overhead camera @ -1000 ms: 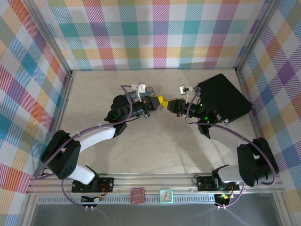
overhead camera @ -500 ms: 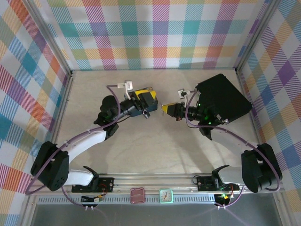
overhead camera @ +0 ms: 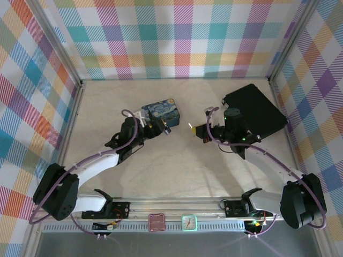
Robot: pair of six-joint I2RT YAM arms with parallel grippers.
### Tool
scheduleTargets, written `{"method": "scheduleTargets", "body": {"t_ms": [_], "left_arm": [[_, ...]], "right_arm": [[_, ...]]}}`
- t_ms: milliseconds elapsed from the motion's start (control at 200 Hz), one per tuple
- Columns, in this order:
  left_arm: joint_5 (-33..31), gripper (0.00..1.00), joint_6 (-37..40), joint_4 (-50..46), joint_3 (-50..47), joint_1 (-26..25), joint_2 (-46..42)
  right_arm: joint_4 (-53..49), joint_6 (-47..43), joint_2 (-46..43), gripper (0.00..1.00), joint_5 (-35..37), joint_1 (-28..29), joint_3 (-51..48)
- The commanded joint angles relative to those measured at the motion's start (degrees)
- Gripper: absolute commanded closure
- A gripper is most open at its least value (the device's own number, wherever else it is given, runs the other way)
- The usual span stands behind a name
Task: Unlock a padlock with a key
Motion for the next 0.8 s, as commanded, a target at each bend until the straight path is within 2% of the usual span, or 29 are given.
{"method": "scheduleTargets", "body": {"t_ms": [0, 90, 265, 520, 710, 795], "left_arm": [[-6.29, 0.22, 3.84, -5.49, 2.97, -3.56, 4.71], [-10.95, 0.28, 4.56, -6.47, 5.31, -5.42, 9.41], [-15.49, 0.36, 1.63, 1.71, 6.77, -6.36, 18.0], [-24.01, 0.36, -1.19, 14.74, 8.42, -8.69, 29.18], [-26.07, 0.36, -2.44, 20.99, 10.45, -9.53, 35.7], [-26.53, 0.36, -2.61, 20.82, 11.98, -9.58, 38.01]], "right_arm": [[-6.47, -3.05, 0.81, 1.0, 5.96, 0.19, 1.91], [-6.06, -2.55, 0.86, 1.0, 5.5, 0.2, 1.12], [-2.46, -1.45, 0.09, 1.0, 3.52, 0.21, -1.21], [-1.79, -1.63, 0.11, 1.0, 3.31, 0.2, -1.57], [-1.55, -1.71, 0.01, 1.0, 2.93, 0.2, -1.8], [-1.66, -1.79, -0.11, 1.0, 2.98, 0.21, -1.95]]}}
